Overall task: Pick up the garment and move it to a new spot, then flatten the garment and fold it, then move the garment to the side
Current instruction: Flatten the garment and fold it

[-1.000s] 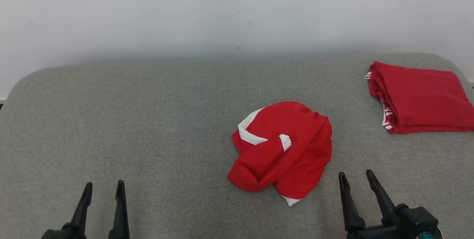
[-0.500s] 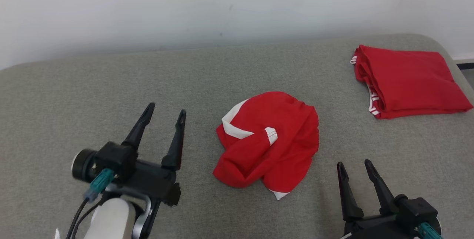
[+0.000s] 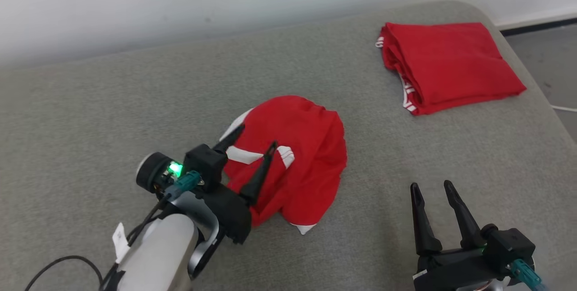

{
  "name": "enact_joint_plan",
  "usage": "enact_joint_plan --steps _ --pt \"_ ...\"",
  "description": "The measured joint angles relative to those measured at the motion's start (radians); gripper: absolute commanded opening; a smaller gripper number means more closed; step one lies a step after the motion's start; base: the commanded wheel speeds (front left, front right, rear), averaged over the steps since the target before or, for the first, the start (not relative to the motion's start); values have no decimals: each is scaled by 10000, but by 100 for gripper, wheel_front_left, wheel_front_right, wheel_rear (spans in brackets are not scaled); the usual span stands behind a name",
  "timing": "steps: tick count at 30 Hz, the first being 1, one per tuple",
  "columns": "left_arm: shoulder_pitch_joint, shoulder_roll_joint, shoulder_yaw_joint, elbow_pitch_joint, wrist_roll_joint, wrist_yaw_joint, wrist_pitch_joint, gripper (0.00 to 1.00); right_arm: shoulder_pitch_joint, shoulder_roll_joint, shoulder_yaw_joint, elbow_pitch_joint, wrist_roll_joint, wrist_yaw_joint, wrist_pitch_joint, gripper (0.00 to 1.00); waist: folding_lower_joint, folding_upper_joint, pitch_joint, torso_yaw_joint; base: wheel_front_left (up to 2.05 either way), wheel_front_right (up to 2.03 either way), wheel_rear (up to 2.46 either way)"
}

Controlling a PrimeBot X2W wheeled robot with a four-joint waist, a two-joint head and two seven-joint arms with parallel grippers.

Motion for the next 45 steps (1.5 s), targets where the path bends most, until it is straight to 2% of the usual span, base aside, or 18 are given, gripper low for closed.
enact_joint_plan --steps 9,10,11,12,20,27,38,42,45 --pt "-103 69 -1043 1304 -552 0 73 100 -134 21 25 -15 31 0 0 100 0 0 422 -629 0 0 0" --pt "-144 71 -1043 1453 -627 0 52 80 -144 23 17 -17 31 0 0 100 0 0 459 -676 0 0 0" --pt "-198 88 -1043 1597 -650 0 -8 28 -148 25 13 -21 31 0 0 100 0 0 491 -716 0 0 0" --pt "-262 92 -1041 1712 -690 0 -81 0 -150 27 -2 -23 31 0 0 100 -1 0 518 -750 0 0 0" --pt "-975 318 -658 2171 -871 79 -623 0 -133 31 -142 -46 27 0 0 100 0 0 433 -636 0 0 0" --pt "-2706 1147 276 2057 -941 251 -848 0 -130 36 -107 -17 33 0 0 100 -1 0 225 -345 0 0 0" --pt "-5498 2232 940 1958 -679 192 -941 0 -163 36 -153 -54 119 0 0 100 -1 0 269 -303 0 0 0" --pt "-5909 2339 1271 1814 -780 192 -957 0 -159 36 -226 -67 159 0 0 100 -1 0 288 -239 0 0 0" --pt "-5802 2217 1216 1530 -842 165 -968 0 -150 38 -211 -52 205 0 0 100 -1 0 291 -146 0 0 0"
